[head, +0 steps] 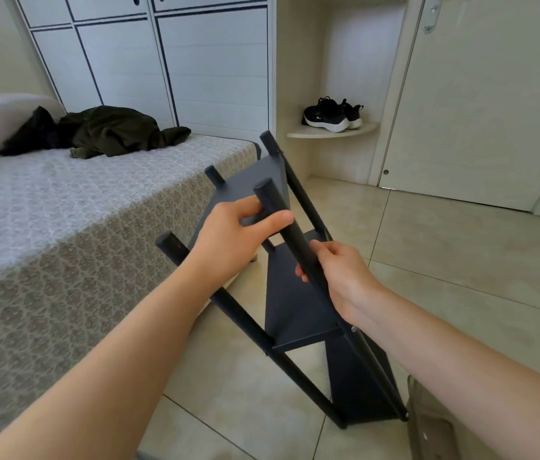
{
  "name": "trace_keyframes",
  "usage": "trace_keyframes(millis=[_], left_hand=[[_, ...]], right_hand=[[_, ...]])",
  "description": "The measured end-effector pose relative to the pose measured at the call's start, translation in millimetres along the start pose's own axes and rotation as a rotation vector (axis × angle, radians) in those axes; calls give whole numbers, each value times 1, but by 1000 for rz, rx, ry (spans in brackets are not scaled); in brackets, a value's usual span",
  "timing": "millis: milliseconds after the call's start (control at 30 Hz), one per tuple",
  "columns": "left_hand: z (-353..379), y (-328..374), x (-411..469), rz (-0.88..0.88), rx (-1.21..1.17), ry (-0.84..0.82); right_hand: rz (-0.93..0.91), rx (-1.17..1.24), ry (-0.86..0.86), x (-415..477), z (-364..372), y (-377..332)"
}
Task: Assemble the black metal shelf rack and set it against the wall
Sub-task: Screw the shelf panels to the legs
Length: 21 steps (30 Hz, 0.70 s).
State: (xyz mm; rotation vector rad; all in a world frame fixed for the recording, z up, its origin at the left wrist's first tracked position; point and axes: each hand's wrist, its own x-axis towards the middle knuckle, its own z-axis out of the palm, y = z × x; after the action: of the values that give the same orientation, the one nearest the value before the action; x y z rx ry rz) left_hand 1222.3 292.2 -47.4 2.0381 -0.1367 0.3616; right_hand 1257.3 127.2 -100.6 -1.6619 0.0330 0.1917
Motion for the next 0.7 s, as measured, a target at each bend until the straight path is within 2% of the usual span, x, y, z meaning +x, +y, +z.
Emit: trace_keyframes(millis=[300,467,700], left_hand=[[4,-14,-4,-8,-87,-59],[-5,-29,-4,-141,-93,-52],[-28,-54,-8,-270,-44,-136]], right_hand=[[-20,-42,-30,-2,-13,14],[-27,-109,-71,1,-12,25],[-11,-192,-156,5,4,43]])
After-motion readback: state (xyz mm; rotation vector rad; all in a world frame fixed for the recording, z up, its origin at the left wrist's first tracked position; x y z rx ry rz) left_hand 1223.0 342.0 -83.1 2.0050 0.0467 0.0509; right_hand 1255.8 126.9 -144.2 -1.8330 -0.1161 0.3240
